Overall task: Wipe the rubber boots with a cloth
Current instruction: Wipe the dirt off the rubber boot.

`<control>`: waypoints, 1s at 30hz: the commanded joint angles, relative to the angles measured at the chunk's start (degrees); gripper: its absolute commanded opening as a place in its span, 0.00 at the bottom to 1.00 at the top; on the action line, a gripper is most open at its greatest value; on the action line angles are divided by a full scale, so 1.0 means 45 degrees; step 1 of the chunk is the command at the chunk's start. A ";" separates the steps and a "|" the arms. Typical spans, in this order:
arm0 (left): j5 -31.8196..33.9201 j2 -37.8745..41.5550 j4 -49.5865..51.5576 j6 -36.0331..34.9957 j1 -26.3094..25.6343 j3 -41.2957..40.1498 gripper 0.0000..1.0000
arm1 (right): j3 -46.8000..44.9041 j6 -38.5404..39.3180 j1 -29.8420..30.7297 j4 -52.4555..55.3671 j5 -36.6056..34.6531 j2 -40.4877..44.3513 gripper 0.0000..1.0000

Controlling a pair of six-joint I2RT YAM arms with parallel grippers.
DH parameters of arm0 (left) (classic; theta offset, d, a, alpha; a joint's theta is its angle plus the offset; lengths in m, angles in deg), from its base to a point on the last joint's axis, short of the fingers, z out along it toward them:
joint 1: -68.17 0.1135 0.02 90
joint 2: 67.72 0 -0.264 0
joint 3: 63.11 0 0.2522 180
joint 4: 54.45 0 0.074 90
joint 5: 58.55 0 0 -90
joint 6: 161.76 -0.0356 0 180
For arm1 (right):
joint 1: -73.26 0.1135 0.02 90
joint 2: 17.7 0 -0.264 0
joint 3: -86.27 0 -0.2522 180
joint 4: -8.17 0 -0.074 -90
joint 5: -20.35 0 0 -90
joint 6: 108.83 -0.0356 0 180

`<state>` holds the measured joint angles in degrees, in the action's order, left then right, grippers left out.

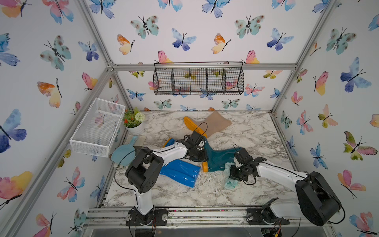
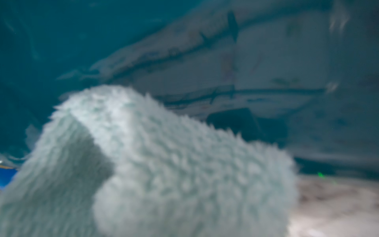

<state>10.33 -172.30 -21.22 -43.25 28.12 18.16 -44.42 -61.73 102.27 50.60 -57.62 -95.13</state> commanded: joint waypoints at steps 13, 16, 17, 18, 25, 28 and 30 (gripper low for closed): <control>-0.0069 -0.0403 0.0252 -0.1135 -0.0094 -0.0079 0.00 | 0.0322 0.1368 -0.3565 0.2058 -0.1141 -0.0548 0.02; -0.0183 -0.0490 0.0235 -0.1180 -0.0086 -0.0011 0.00 | 0.0419 0.1656 -0.3599 0.1816 -0.0692 -0.0691 0.02; -0.0236 -0.0523 0.0221 -0.1194 -0.0085 -0.0001 0.00 | 0.0523 0.1926 -0.3590 0.1561 -0.0203 -0.0732 0.02; -0.0278 -0.0531 0.0191 -0.1218 -0.0089 0.0014 0.00 | 0.0619 0.2035 -0.3521 0.1344 0.0266 -0.0743 0.02; -0.0657 -0.0821 -0.0174 -0.1181 -0.0103 0.0189 0.00 | 0.2558 0.1283 0.1052 -0.0776 0.1203 -0.1970 0.02; -0.0778 -0.0931 -0.0307 -0.1190 -0.0120 0.0272 0.00 | 0.3627 0.1377 0.2540 -0.1655 0.1669 -0.3169 0.02; -0.0788 -0.0960 -0.0314 -0.1297 -0.0120 0.0340 0.00 | 0.4203 0.1787 0.3044 -0.1827 0.1971 -0.3470 0.02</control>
<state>9.19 -173.17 -19.89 -45.57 28.47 19.43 -29.05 -55.30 113.44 50.80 -52.42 -109.25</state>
